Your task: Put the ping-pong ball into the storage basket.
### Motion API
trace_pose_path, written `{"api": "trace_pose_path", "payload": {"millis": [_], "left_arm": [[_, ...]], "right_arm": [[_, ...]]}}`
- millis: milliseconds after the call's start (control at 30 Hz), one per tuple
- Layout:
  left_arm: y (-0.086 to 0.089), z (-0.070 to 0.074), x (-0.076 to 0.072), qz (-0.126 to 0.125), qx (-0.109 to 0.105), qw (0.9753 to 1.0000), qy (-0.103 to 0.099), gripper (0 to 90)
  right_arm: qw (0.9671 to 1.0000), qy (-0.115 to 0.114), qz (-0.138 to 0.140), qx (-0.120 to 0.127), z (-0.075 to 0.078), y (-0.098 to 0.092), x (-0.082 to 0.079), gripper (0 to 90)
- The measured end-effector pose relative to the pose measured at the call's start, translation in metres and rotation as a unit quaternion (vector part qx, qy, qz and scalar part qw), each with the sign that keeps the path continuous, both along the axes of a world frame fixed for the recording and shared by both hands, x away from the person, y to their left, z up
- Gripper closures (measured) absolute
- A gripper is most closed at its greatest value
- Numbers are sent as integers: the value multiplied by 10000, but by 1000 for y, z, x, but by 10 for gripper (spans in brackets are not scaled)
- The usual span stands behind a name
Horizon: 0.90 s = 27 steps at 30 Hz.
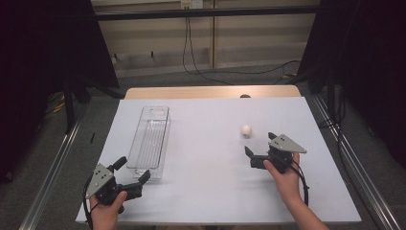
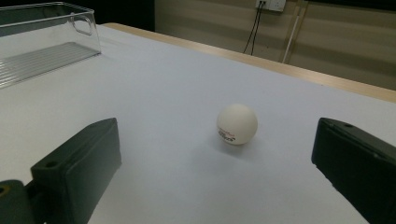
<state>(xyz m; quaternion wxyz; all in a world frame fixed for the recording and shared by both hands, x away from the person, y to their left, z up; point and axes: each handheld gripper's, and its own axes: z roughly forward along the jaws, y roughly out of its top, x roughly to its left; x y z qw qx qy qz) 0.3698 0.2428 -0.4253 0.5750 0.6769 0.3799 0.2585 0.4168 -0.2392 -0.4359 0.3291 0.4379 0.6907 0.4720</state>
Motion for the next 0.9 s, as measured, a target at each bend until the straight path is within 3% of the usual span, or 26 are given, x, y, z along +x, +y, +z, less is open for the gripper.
{"api": "trace_pose_path", "payload": {"millis": [900], "left_arm": [[-2,-1,0,-14,60,10000,34,17]], "right_arm": [[9997,172,-170,67,-6,-3,13,11]]}}
